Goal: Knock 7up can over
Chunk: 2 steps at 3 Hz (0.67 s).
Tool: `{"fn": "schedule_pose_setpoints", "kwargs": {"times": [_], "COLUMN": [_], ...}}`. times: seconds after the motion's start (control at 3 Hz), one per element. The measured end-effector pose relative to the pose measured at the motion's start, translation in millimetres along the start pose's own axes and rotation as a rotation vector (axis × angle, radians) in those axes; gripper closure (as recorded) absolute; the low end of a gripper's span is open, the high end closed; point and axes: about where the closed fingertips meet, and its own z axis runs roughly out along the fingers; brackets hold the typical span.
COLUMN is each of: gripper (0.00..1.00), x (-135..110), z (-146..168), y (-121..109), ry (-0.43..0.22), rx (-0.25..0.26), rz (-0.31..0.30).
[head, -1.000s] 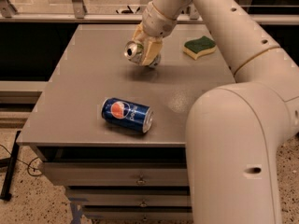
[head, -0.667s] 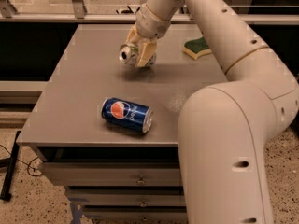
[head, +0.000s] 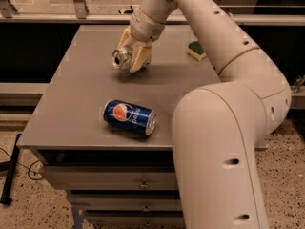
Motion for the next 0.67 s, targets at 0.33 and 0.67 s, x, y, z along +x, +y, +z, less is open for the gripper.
{"fn": "schedule_pose_setpoints", "kwargs": {"times": [0.33, 0.67], "gripper": [0.00, 0.00], "x": [-4.5, -5.5], "z": [7.0, 10.6], "y": [-1.1, -1.7], "ry": [-0.003, 0.009], "rx": [-0.019, -0.034], "rz": [-0.019, -0.036]}}
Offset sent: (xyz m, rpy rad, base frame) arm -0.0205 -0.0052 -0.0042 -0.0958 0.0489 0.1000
